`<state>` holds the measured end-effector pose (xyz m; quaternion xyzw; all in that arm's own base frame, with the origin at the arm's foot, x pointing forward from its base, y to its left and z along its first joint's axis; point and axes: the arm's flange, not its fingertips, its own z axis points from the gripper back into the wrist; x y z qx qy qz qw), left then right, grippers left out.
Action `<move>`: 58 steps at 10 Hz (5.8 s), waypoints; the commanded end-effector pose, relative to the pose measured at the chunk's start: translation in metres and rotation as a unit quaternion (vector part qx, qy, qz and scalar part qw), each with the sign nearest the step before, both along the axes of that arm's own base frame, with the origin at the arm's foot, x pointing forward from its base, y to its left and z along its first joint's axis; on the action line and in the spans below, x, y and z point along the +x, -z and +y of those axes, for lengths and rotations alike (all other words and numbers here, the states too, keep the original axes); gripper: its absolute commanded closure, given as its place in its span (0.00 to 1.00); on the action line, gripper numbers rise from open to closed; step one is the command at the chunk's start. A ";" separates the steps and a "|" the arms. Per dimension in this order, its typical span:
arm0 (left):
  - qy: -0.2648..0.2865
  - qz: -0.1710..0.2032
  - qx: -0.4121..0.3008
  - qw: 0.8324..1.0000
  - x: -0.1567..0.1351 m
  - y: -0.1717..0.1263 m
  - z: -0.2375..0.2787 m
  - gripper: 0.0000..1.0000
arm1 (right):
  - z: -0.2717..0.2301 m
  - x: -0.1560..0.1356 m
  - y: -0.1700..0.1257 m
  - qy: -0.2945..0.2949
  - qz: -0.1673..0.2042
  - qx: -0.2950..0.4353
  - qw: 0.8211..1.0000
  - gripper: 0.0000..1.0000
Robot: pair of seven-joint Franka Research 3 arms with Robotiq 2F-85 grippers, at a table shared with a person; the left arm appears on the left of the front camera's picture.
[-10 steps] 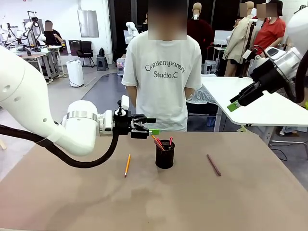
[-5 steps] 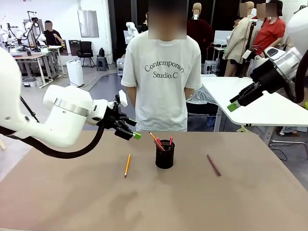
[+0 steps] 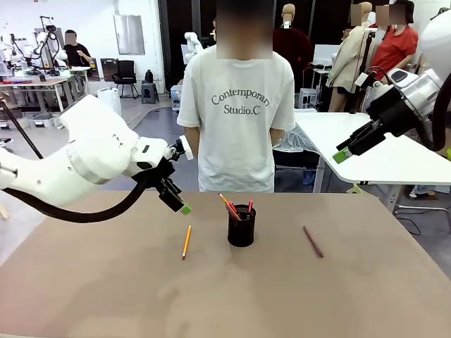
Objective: Place the pens into the pen holder.
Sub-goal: Pick up a writing instrument from the table and place it into the Pen holder.
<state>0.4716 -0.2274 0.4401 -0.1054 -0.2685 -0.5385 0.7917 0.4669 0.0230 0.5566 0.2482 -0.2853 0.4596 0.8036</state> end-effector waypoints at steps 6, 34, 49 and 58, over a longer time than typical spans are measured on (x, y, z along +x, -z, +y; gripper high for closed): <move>-0.037 0.017 0.066 0.997 0.000 0.005 0.004 0.00 | 0.000 0.000 -0.001 -0.003 -0.004 0.006 1.000 0.00; -0.442 0.165 0.094 0.877 0.095 0.101 -0.060 0.00 | 0.000 0.000 -0.001 -0.003 -0.004 0.006 1.000 0.00; -0.454 0.186 0.128 0.862 0.124 0.125 -0.072 1.00 | 0.000 0.000 -0.001 -0.003 -0.004 0.006 1.000 0.00; -0.454 0.222 0.124 0.854 0.111 0.134 -0.073 1.00 | 0.000 0.000 -0.001 -0.003 -0.004 0.006 1.000 0.00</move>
